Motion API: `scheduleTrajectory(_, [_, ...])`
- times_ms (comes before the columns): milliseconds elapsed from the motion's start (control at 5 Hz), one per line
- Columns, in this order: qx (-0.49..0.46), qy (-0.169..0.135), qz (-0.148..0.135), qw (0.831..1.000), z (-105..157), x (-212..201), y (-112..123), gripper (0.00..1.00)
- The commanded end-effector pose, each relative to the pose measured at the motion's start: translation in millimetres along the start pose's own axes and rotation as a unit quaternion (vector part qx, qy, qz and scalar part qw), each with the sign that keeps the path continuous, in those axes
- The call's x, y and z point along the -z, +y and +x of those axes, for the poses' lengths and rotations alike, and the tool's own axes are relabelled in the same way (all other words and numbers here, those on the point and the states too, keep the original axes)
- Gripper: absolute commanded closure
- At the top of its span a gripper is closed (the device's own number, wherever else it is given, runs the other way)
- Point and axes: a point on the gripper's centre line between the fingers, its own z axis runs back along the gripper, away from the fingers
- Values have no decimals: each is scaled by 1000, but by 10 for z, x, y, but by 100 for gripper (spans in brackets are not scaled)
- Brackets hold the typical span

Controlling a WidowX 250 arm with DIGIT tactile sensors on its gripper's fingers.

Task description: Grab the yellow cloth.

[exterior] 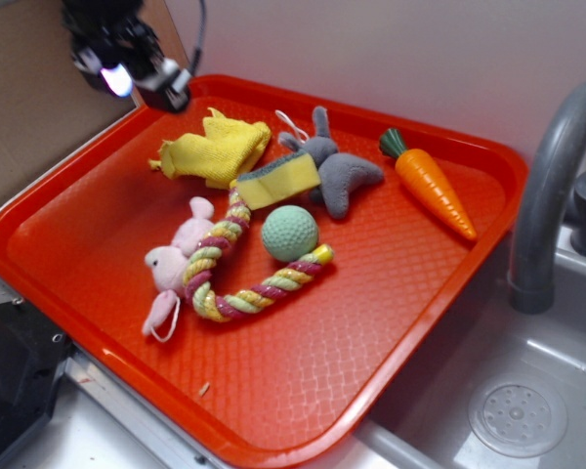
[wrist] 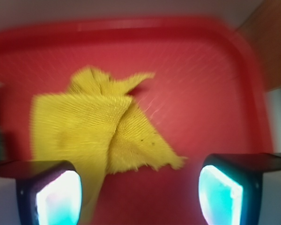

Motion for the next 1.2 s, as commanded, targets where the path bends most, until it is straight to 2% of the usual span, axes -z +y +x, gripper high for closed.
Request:
scheduleTrajectory(0, [123, 43, 21, 991, -58, 517, -512, 0])
scheduleTrajectory(200, [131, 76, 22, 988, -92, 680, -512, 0])
scheduleTrajectory(400, [159, 103, 35, 981, -72, 785, -604, 0])
scheduleTrajectory(600, [153, 97, 42, 983, -114, 794, -636, 100])
scheduleTrajectory(800, [155, 94, 44, 982, -116, 780, -637, 100])
scheduleTrajectory(1000, [155, 81, 33, 984, -110, 725, -612, 100])
